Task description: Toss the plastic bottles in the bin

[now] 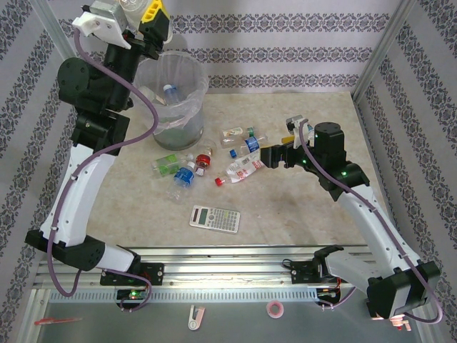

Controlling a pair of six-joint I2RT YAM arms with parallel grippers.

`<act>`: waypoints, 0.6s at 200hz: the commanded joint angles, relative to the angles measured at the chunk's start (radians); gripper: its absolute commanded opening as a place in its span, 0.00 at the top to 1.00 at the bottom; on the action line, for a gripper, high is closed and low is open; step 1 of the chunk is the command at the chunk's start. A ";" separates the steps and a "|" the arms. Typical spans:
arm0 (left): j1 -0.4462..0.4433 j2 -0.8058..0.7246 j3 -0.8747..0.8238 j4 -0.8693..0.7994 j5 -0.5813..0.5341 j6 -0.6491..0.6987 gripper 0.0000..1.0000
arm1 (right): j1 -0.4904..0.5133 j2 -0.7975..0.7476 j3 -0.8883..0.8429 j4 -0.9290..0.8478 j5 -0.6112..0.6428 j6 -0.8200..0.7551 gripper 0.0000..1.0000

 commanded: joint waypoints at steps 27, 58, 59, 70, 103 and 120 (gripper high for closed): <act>0.008 -0.010 -0.024 0.184 0.009 0.026 0.71 | -0.010 0.027 0.023 0.019 0.001 -0.027 0.02; 0.021 0.030 -0.081 0.145 -0.060 0.029 0.71 | -0.018 0.040 0.031 0.013 -0.006 -0.032 0.02; 0.024 0.031 -0.084 0.146 -0.062 0.025 0.71 | -0.018 0.041 0.031 0.012 -0.006 -0.034 0.02; 0.056 0.046 -0.140 0.149 -0.058 -0.030 0.69 | -0.022 0.044 0.036 0.003 -0.006 -0.037 0.02; 0.161 0.173 -0.236 0.049 -0.061 -0.226 0.24 | -0.043 0.041 0.040 -0.003 -0.032 -0.043 0.02; 0.191 0.222 -0.221 -0.025 -0.037 -0.303 0.02 | -0.050 0.038 0.054 -0.025 -0.041 -0.054 0.02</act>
